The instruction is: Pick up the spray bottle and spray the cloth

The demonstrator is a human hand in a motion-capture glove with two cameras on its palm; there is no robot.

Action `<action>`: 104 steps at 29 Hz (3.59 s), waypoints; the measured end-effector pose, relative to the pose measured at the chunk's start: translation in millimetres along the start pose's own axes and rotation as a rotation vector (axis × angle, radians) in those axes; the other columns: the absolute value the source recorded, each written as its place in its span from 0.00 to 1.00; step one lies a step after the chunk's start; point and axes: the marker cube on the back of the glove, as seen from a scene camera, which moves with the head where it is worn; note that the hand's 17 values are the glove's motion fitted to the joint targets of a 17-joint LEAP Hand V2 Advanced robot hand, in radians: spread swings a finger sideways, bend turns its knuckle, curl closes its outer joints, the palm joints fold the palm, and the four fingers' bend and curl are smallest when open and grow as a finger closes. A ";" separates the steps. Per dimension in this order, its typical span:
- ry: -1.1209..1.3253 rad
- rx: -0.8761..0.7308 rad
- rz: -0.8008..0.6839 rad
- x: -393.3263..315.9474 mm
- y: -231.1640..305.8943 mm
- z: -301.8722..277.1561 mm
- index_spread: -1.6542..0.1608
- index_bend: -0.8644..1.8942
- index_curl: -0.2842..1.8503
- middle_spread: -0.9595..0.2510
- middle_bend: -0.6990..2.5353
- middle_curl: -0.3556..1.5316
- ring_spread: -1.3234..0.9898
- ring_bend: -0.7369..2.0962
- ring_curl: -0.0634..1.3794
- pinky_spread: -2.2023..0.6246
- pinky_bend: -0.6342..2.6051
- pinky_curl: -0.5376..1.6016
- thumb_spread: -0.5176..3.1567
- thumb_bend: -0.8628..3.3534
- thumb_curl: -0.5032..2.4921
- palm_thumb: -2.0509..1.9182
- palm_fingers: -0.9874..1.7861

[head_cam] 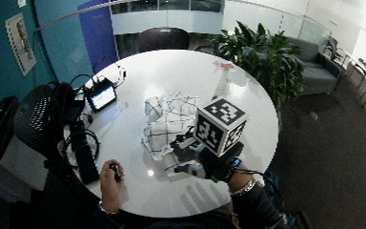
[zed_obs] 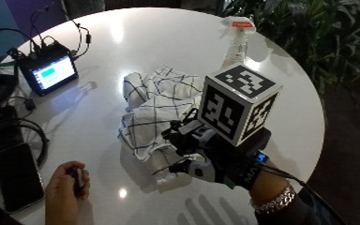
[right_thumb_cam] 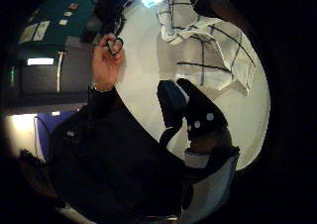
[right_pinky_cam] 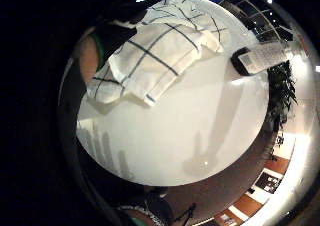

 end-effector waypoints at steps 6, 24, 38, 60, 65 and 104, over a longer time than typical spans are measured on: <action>-0.017 -0.010 -0.009 -1.8 -1.1 2.6 0.75 0.42 0.22 0.74 0.29 0.26 0.54 0.36 0.14 0.84 0.28 0.32 0.34 0.27 0.20 0.63 0.57; -0.052 -0.022 -0.025 -3.4 -1.4 11.2 0.70 0.39 0.27 0.74 0.27 0.31 0.53 0.35 0.19 0.86 0.27 0.36 0.45 0.26 0.22 0.65 0.57; -0.015 0.039 0.033 12.7 -23.6 11.3 0.70 0.38 0.28 0.74 0.27 0.32 0.53 0.35 0.22 0.86 0.26 0.38 0.47 0.24 0.23 0.66 0.60; 0.007 0.390 0.533 147.0 -61.8 -25.2 0.72 0.38 0.29 0.73 0.28 0.36 0.53 0.38 0.26 0.84 0.24 0.38 0.48 0.23 0.25 0.69 0.67; -0.013 0.534 0.663 166.9 -69.3 -30.0 0.73 0.37 0.29 0.72 0.29 0.37 0.52 0.40 0.28 0.83 0.24 0.38 0.47 0.22 0.26 0.69 0.71; -0.476 0.998 0.572 203.1 -125.0 16.4 0.77 0.37 0.31 0.62 0.35 0.45 0.48 0.49 0.37 0.69 0.37 0.44 0.44 0.20 0.31 0.75 0.86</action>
